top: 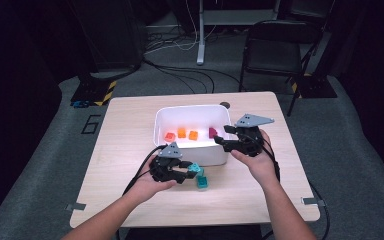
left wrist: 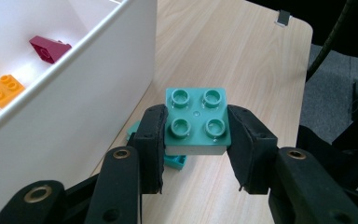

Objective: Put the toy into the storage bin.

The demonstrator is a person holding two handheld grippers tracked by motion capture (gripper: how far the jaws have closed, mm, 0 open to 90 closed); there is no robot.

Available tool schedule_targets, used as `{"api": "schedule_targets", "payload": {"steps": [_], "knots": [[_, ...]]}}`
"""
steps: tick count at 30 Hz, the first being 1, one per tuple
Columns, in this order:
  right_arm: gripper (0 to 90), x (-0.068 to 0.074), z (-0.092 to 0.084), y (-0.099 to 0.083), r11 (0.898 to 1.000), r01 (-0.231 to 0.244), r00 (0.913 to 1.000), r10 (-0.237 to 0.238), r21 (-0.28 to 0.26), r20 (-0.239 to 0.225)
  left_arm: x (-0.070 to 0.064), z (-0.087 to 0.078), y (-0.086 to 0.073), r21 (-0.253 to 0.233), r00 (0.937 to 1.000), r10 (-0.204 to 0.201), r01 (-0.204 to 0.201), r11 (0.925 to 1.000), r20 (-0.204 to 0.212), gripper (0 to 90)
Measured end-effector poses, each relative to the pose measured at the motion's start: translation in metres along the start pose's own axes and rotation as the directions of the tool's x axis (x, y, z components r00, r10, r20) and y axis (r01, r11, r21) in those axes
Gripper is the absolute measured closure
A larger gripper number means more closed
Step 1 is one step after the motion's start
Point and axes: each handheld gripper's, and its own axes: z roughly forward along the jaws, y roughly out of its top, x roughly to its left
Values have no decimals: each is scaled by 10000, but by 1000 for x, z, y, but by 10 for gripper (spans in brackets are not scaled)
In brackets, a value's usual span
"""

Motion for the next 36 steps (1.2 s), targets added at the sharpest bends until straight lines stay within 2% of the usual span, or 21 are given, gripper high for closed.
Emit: {"api": "schedule_targets", "payload": {"steps": [12, 21, 36], "knots": [[431, -1, -1, 0, 10000, -27, 10000, 27, -15, 8, 8, -10, 21, 63, 9999, 87, -88, 9999, 89, 585], [431, -2, -2, 0, 10000, -37, 10000, 37, -32, 21, 18, -20, 36, -84, 9999, 79, -80, 9999, -111, 586], [430, -2, -2, 1, 10000, -40, 10000, 40, -78, -12, 42, -29, 55, -84, 9989, -108, 104, 9999, -453, 585]]}}
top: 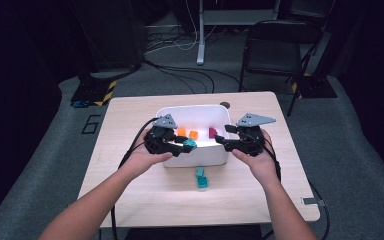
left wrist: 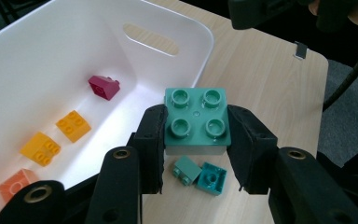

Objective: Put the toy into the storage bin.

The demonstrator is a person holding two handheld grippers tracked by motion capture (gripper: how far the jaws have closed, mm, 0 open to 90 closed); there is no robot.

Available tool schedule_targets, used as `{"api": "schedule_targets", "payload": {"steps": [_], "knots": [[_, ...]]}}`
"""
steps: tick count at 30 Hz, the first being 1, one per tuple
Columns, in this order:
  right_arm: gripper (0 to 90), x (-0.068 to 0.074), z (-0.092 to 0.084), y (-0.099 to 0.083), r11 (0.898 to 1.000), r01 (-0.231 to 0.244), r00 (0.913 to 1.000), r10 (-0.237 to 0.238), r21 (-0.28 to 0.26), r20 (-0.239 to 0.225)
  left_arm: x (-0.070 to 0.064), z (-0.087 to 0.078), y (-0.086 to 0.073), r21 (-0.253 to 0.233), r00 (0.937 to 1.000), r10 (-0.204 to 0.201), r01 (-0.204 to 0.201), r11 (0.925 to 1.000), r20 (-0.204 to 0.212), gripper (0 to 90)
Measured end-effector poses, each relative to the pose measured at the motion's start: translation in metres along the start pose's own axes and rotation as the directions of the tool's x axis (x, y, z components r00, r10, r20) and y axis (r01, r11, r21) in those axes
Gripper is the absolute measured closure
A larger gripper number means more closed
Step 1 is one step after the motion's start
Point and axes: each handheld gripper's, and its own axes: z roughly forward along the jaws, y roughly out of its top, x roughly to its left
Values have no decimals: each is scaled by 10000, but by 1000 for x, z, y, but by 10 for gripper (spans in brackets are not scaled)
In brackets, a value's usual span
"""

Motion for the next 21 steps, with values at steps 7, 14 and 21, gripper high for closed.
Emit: {"api": "schedule_targets", "payload": {"steps": [7, 14, 21], "knots": [[431, -1, -1, 0, 10000, -58, 10000, 58, -52, -11, 12, -1, 10, -70, 9998, -114, 112, 9999, -181, 586], [431, -1, -1, 1, 10000, -39, 10000, 39, -61, -8, 22, 6, 18, -19, 9995, -253, 252, 9997, -182, 585], [431, -1, -3, 1, 9999, -69, 10000, 69, -89, 8, 35, 20, 25, -5, 9985, -485, 485, 9988, -264, 586]]}}
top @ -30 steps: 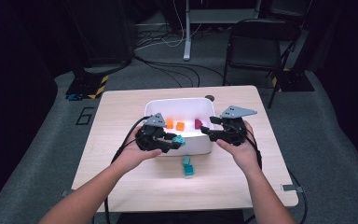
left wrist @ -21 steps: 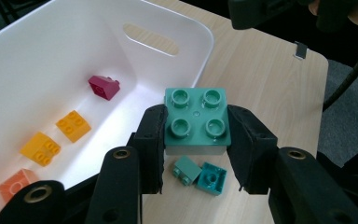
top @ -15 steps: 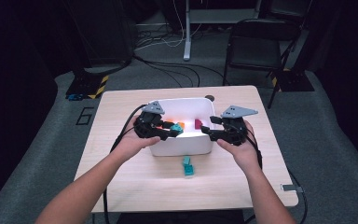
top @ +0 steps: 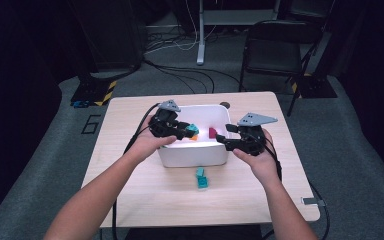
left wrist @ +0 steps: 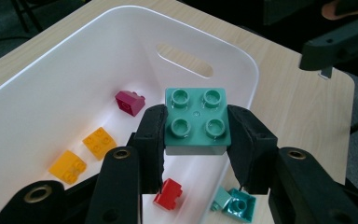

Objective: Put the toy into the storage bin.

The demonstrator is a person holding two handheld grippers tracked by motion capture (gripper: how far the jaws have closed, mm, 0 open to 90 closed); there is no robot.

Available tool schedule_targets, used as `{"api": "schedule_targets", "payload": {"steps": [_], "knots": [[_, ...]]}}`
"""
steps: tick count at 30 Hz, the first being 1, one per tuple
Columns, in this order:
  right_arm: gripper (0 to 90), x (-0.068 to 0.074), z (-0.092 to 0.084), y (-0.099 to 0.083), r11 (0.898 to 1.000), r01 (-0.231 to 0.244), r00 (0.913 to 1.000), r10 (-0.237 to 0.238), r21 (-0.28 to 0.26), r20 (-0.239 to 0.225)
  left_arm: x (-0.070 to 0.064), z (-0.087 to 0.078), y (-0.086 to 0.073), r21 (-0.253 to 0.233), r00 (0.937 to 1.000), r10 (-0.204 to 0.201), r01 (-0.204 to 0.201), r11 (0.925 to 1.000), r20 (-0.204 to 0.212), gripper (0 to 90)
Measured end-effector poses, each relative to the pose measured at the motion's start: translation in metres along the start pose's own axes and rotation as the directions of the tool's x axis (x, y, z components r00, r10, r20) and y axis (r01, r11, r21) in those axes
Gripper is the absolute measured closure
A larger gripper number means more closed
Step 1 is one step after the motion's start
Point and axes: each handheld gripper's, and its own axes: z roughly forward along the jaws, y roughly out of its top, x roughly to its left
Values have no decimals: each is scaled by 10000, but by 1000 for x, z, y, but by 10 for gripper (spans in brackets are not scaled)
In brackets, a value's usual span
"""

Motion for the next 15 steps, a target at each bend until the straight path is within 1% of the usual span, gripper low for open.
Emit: {"api": "schedule_targets", "payload": {"steps": [2, 4, 7, 11, 15], "knots": [[431, 0, 0, 0, 10000, 22, 10000, -22, -8, 4, 4, 4, 1, -2, 9999, -114, 114, 9999, -8, 586], [431, 0, 0, 0, 10000, 14, 10000, -14, -17, -15, 7, 9, 3, 43, 9999, -107, 108, 9999, -94, 586], [430, 0, -1, 1, 10000, 33, 10000, -33, -51, -16, 13, 15, 3, 39, 9996, -250, 250, 9997, -115, 586], [430, -1, -2, 1, 10000, 5, 10000, -5, -85, 2, 21, 21, 5, -29, 9988, -446, 446, 9990, -193, 586], [430, -1, -2, 1, 10000, 3, 10000, -3, -82, -5, 28, 27, 7, -58, 9979, -546, 544, 9985, -355, 586]]}}
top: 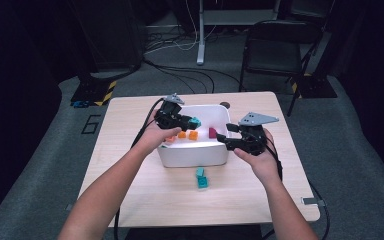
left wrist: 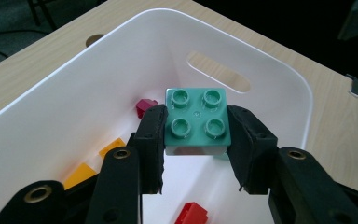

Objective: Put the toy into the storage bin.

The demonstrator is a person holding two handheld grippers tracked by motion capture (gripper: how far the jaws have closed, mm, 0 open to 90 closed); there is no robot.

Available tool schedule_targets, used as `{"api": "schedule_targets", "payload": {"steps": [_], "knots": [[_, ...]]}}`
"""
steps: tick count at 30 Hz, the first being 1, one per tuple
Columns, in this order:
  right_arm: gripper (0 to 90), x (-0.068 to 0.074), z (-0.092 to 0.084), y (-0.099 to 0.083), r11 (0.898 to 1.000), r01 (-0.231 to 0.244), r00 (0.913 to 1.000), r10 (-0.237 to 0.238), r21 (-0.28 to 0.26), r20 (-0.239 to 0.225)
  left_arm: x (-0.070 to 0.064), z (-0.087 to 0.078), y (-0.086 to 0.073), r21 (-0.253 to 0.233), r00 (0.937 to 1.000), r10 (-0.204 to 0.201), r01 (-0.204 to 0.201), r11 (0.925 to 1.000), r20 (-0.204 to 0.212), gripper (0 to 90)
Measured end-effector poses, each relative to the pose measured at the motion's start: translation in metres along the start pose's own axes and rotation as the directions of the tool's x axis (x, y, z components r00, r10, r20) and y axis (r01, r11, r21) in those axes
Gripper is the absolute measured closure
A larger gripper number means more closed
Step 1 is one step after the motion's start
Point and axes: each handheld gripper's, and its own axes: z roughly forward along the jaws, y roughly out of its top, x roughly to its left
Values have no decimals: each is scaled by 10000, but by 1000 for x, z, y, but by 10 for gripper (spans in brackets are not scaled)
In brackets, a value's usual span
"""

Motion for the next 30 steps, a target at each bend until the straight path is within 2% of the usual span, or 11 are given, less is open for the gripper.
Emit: {"api": "schedule_targets", "payload": {"steps": [12, 21, 30], "knots": [[430, 1, 1, 0, 10000, 14, 10000, -14, 6, -43, 21, 22, 2, 43, 9984, -419, 421, 9991, -370, 585], [430, 0, 1, 0, 10000, 13, 10000, -13, 40, -36, 25, 37, 5, 91, 9978, -457, 462, 9989, -490, 585], [431, 1, 2, 0, 10000, 38, 10000, -38, 35, -90, 29, 51, 1, 672, 9974, -439, 478, 9966, -578, 585]]}}
